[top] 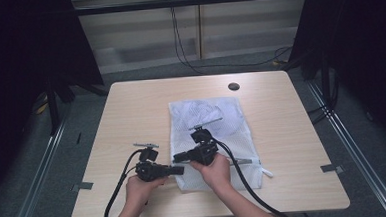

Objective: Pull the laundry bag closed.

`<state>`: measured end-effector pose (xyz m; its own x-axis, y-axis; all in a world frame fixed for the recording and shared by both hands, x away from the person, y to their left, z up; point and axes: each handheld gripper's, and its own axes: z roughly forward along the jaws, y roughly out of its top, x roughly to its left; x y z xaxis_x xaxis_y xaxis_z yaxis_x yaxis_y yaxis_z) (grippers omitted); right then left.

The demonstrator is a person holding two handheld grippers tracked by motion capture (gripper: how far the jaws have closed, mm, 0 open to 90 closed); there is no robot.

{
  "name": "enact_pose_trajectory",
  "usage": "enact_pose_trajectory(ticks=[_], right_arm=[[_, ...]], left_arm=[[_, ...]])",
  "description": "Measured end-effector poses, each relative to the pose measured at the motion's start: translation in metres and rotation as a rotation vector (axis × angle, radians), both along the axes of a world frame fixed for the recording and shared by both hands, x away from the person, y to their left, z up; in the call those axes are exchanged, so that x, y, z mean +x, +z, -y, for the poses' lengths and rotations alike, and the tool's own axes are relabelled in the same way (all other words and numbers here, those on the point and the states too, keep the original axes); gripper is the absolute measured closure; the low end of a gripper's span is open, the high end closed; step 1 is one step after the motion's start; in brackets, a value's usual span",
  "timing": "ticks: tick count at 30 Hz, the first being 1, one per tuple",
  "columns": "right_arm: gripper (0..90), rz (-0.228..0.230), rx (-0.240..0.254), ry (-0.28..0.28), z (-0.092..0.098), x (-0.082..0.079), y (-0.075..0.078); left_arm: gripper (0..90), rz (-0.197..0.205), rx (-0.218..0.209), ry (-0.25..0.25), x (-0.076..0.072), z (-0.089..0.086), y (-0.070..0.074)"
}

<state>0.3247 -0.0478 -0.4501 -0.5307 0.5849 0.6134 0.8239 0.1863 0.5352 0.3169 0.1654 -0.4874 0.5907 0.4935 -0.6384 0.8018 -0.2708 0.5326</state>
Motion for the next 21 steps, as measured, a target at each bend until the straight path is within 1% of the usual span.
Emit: enact_pose_trajectory(ticks=[3, 5, 8, 10, 11, 14, 17, 19, 20, 21], right_arm=[[86.6, 0.0, 0.0, 0.001, 0.0001, 0.0, 0.0], [86.6, 0.0, -0.002, 0.001, 0.0001, 0.0001, -0.0002], [86.7, 0.0, -0.003, 0.002, 0.0001, 0.0002, -0.0003], [86.7, -0.001, -0.003, 0.002, 0.0003, 0.0004, -0.0003], [86.7, -0.003, -0.005, 0.001, 0.0006, 0.0004, 0.0], [86.8, -0.003, -0.008, 0.005, 0.0017, 0.0009, 0.0001], [86.8, 0.0, -0.011, 0.012, 0.0029, 0.0012, -0.0004], [86.9, -0.007, -0.012, 0.012, 0.0034, 0.0011, -0.0004], [86.9, -0.007, -0.012, 0.014, 0.0037, 0.001, -0.0003], [86.8, -0.005, -0.013, 0.017, 0.0042, 0.001, -0.0002]], left_arm=[[85.1, -0.01, -0.01, 0.001, -0.0002, -0.0001, 0.0008], [86.5, -0.013, -0.01, 0.005, -0.0003, -0.0001, 0.0009], [87.3, -0.019, -0.012, 0.005, 0.0, -0.0006, 0.0015], [87.5, -0.035, -0.024, 0.015, -0.0005, -0.0006, 0.0021], [87.6, -0.023, -0.016, 0.01, 0.0003, -0.0017, 0.0021], [87.8, -0.033, -0.019, 0.012, 0.0003, -0.0024, 0.0028], [87.9, -0.031, -0.014, 0.005, 0.0007, -0.0033, 0.003], [88.0, -0.04, -0.019, 0.007, 0.0001, -0.0035, 0.0038], [88.0, -0.035, -0.021, 0.006, 0.0003, -0.0038, 0.0039], [88.0, -0.039, -0.027, 0.006, 0.0004, -0.0041, 0.0042]])
